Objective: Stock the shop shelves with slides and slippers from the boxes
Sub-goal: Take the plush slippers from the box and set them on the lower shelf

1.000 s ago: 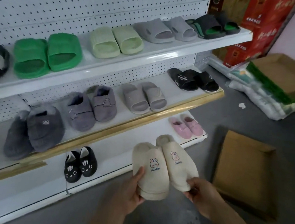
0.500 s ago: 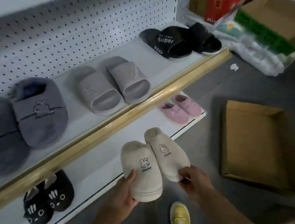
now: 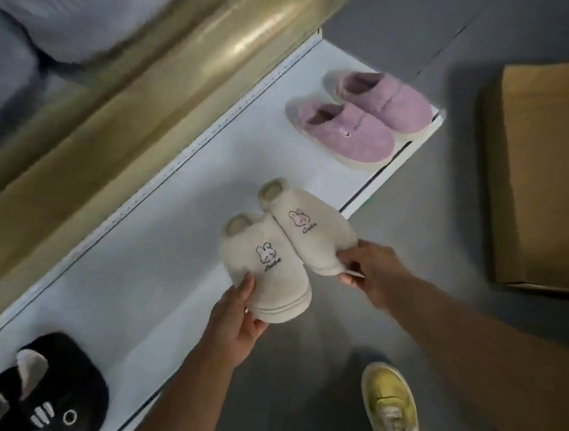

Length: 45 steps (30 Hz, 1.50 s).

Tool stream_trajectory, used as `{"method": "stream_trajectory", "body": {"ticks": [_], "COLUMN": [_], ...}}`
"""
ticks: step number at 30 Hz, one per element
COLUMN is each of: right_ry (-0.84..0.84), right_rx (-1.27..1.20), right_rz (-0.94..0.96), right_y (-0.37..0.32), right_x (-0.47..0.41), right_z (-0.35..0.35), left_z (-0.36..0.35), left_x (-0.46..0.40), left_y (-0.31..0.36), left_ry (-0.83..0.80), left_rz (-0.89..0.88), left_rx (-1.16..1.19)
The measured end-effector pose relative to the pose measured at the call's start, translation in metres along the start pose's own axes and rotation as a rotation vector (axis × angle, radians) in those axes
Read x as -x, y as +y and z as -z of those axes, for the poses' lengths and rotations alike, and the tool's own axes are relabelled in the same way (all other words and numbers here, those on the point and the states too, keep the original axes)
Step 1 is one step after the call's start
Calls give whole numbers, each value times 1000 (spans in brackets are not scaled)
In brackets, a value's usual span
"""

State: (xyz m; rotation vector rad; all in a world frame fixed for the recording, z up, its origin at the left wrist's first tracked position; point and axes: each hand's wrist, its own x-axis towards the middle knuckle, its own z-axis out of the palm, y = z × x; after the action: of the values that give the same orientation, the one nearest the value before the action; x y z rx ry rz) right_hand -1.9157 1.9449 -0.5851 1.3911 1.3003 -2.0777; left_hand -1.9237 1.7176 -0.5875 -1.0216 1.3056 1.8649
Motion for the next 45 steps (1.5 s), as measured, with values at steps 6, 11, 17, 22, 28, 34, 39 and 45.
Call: {"method": "stream_trajectory", "body": {"ticks": [6, 11, 17, 22, 28, 34, 39, 45], "right_ry": [21, 18, -36, -91, -97, -67, -107, -87], "right_rx": [21, 53, 98, 193, 81, -30, -103, -159], "right_rz": [27, 87, 36, 36, -5, -30, 0, 10], "right_y": [-8, -14, -12, -11, 0, 6, 23, 42], "right_x": [-58, -82, -89, -72, -25, 34, 89, 140], "right_z": [-36, -55, -60, -46, -17, 11, 49, 118], "left_z": [2, -5, -15, -27, -45, -66, -83, -104], "left_x": [-56, -84, -94, -85, -44, 16, 81, 136], "left_y": [20, 33, 38, 37, 30, 10, -27, -80], "left_ry": [51, 108, 145, 264, 300, 148, 39, -101], "left_rz": [-38, -71, -95, -57, -93, -69, -9, 31], "left_rx": [8, -12, -113, -299, -354, -191, -255, -378]}}
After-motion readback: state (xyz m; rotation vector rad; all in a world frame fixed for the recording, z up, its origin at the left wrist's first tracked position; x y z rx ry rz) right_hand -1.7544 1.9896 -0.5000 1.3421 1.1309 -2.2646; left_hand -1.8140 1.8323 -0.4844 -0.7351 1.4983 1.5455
